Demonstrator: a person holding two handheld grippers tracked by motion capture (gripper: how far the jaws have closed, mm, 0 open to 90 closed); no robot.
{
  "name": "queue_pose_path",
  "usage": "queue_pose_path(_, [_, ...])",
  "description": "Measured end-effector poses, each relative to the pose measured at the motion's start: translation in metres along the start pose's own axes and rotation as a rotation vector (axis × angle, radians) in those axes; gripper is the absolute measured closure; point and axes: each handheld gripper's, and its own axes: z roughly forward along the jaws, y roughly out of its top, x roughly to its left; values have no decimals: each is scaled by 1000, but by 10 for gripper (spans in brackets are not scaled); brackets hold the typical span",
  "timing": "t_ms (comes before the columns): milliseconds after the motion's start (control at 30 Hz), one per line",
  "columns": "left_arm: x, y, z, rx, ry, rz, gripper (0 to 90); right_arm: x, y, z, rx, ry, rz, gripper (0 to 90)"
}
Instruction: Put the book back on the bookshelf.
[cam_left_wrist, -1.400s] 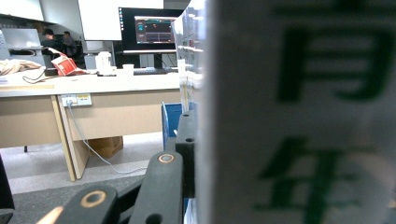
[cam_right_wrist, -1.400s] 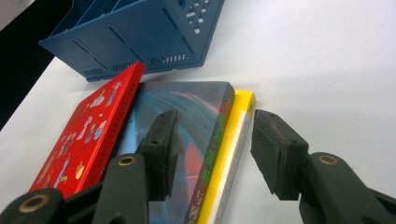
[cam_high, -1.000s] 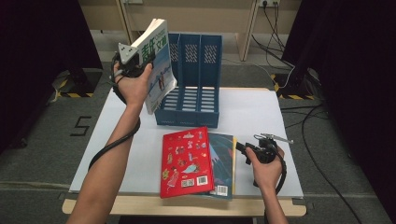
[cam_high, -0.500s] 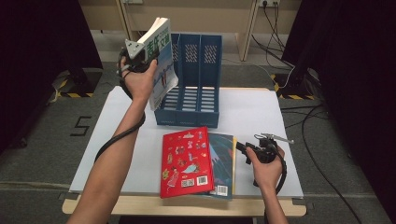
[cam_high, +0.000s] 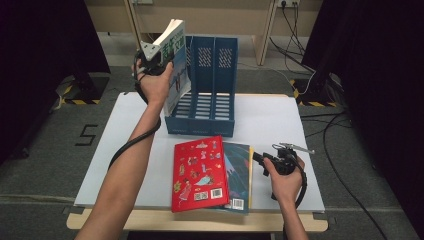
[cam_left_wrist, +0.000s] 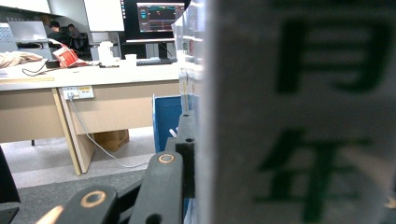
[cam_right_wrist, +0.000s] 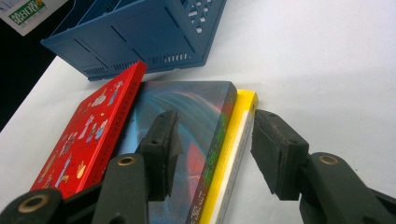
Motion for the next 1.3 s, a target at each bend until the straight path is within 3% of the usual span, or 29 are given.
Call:
queue_pose_path(467, [1,-5,13,-13,-17,-7,737,0,-1,1,-6,-5,-9,518])
queue_pose_path(533, [1,-7,14,-10,-19,-7,737,0,-1,1,1,0,10,518])
queue_pose_path(933, [-2,-14,23,-7,-20,-16,737,-1,-1,2,-3,-2,-9,518])
queue_pose_path(1300, [-3,-27,32,20,-21,-24,736,1,-3,4,13,2,0,518])
